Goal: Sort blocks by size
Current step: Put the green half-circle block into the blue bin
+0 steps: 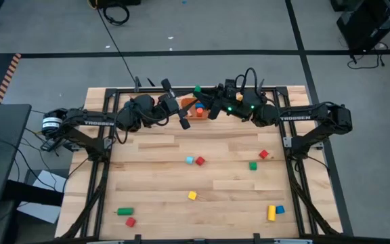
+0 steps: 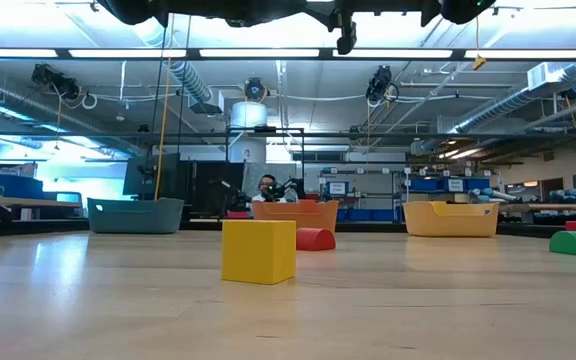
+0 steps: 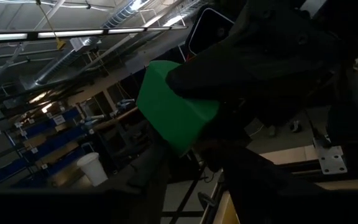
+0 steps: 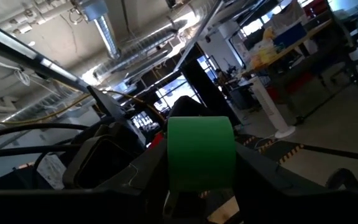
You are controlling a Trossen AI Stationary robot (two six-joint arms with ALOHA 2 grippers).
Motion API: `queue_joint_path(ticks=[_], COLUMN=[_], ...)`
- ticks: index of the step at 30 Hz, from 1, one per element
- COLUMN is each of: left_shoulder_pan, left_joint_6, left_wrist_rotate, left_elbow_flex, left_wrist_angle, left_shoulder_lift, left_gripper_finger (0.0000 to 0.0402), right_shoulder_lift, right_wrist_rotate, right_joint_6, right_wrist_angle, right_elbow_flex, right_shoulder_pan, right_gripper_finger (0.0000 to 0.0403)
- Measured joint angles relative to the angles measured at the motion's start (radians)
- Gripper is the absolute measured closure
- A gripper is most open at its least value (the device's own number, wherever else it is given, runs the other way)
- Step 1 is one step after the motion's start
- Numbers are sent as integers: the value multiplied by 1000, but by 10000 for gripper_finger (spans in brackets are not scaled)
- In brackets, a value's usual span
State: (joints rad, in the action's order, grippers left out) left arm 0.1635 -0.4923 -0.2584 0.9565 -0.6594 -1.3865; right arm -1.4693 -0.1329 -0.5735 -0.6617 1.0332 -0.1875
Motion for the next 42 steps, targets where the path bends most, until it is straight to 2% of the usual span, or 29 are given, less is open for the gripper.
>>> queue_joint_path(ticks=[6, 12, 21, 23, 27, 34, 42], left_shoulder_pan=[0, 0, 0, 0, 1, 1, 2], left_joint_6=[0, -63, -83, -82, -81, -80, -80], left_wrist_rotate=[-2, -66, -72, -68, 6, 9, 6], left_elbow_flex=[0, 2, 2, 2, 2, 2, 1], left_wrist_angle=[0, -12, -37, -38, -57, -142, -157], left_shoulder_lift=[0, 2, 2, 2, -8, -45, -49], left_gripper_finger=[238, 237, 237, 237, 237, 237, 240], right_shoulder_lift=[0, -2, -1, -1, -1, -1, -1], right_wrist_rotate=[5, 18, 31, 31, 34, 28, 30], right_joint_6=[-1, -6, -16, -27, -30, -29, -36], right_wrist_angle=[0, -18, -27, -28, -25, -22, -17], right_elbow_flex=[0, -5, -4, -4, -4, -3, -2], right_shoulder_pan=[-7, -20, -25, -25, -24, -10, -10], right_gripper_finger=[238, 237, 239, 239, 239, 239, 239])
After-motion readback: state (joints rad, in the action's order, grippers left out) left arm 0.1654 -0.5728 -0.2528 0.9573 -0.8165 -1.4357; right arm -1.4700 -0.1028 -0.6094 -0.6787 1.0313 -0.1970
